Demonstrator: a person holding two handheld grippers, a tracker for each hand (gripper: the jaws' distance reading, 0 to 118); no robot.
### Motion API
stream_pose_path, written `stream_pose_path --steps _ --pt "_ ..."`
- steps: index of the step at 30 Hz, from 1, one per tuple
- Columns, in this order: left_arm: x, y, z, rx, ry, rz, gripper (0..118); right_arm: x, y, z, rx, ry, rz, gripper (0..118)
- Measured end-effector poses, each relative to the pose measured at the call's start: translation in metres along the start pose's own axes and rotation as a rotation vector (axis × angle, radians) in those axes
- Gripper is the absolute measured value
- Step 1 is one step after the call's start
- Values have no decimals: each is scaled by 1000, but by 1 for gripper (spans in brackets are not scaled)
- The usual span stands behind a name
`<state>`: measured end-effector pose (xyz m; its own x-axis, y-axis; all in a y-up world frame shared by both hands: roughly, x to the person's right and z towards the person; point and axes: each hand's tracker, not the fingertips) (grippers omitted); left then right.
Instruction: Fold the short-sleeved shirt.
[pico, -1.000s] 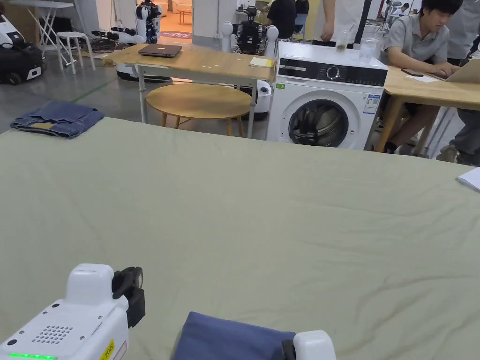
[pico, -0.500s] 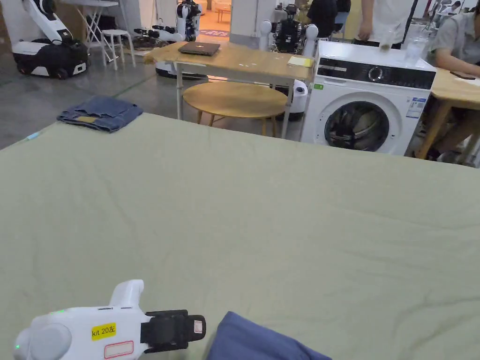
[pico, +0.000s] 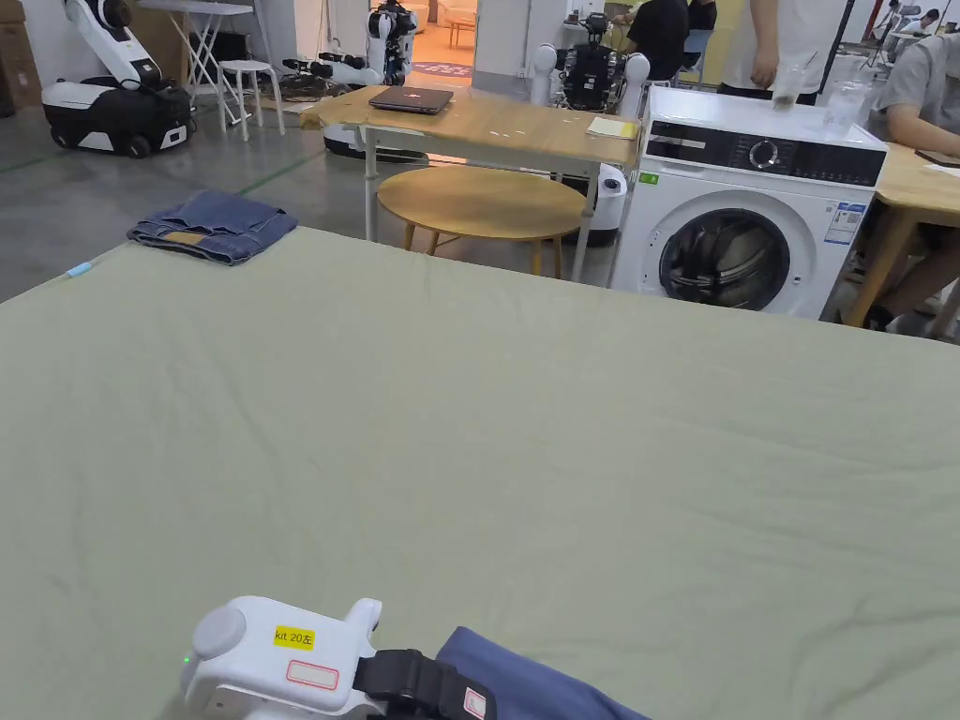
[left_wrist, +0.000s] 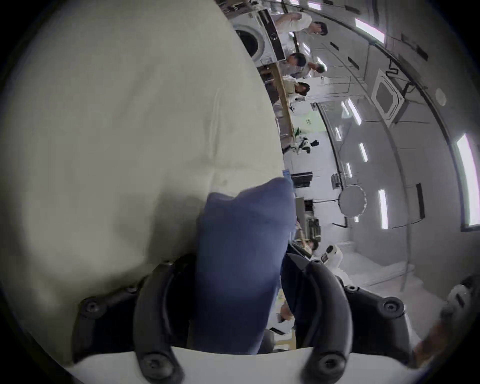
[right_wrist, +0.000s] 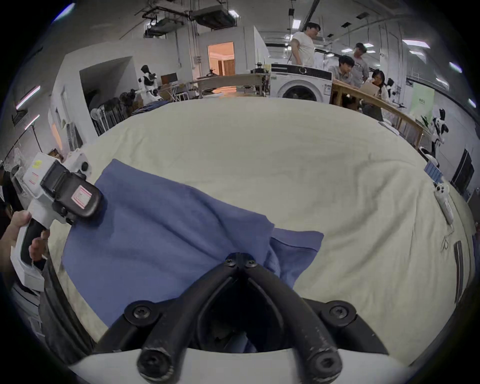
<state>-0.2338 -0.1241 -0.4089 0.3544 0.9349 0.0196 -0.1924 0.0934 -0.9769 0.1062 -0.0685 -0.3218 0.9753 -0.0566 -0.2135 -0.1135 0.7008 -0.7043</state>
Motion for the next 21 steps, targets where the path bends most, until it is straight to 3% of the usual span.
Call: stream_pose_path --steps 3,5,6,8,12,17,21 --pt "-3 -2 -12 -27 -50 -9 58 2 0 0 2 6 -5 0" --pt "-3 -5 -12 9 -23 -32 28 4 -1 1 2 12 -9 0" --pt "-6 -7 -11 33 32 -19 25 5 -1 1 3 15 -11 0" --pt "-16 -11 -11 40 -42 58 19 6 -2 1 8 23 -5 0" --pt "-14 -21 -7 77 -50 34 17 4 -6 4 36 20 37 0" --pt "-13 -27 -2 103 -68 56 17 -4 -10 9 107 -14 147 0" --pt "-6 -29 8 111 -68 70 17 1 3 26 226 -47 128 0"
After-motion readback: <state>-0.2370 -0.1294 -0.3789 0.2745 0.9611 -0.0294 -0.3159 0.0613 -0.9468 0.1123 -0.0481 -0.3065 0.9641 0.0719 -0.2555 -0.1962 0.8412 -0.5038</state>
